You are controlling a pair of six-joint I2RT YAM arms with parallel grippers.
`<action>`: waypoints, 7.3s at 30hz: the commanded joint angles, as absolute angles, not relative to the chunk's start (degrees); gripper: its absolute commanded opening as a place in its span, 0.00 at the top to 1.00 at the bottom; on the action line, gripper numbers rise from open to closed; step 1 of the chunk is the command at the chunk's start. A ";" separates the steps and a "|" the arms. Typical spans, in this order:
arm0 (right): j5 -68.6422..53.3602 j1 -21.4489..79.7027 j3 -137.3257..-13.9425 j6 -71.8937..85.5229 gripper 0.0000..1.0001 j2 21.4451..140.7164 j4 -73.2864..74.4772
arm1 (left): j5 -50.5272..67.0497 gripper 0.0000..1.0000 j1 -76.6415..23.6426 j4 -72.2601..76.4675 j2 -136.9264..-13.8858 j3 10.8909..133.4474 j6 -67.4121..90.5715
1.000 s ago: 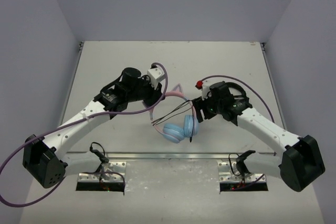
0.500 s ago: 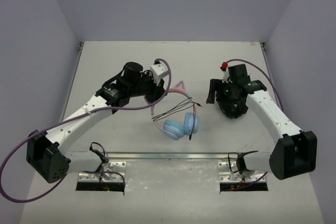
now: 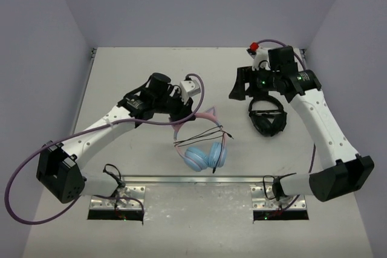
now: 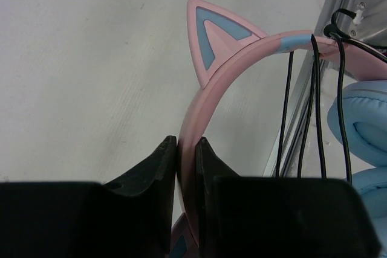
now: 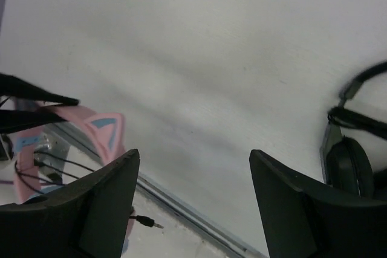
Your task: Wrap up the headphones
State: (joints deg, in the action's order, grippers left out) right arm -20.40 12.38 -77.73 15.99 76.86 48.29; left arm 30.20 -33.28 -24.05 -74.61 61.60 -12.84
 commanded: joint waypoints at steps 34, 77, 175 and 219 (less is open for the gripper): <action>-42.89 31.55 -71.89 -12.04 0.41 74.62 40.95 | 40.08 1.00 -40.78 -23.20 -80.33 73.04 -14.59; -27.68 17.31 -65.22 12.57 0.47 63.90 43.51 | 31.46 0.99 -40.69 -26.27 -83.31 78.83 -12.74; 12.91 3.78 -116.71 -21.62 0.99 124.62 24.70 | 14.41 0.00 -40.17 -38.94 -50.10 55.99 21.71; 19.53 5.26 -124.37 -12.05 0.12 132.55 18.27 | 8.90 0.00 -40.43 -34.79 -46.57 46.31 28.57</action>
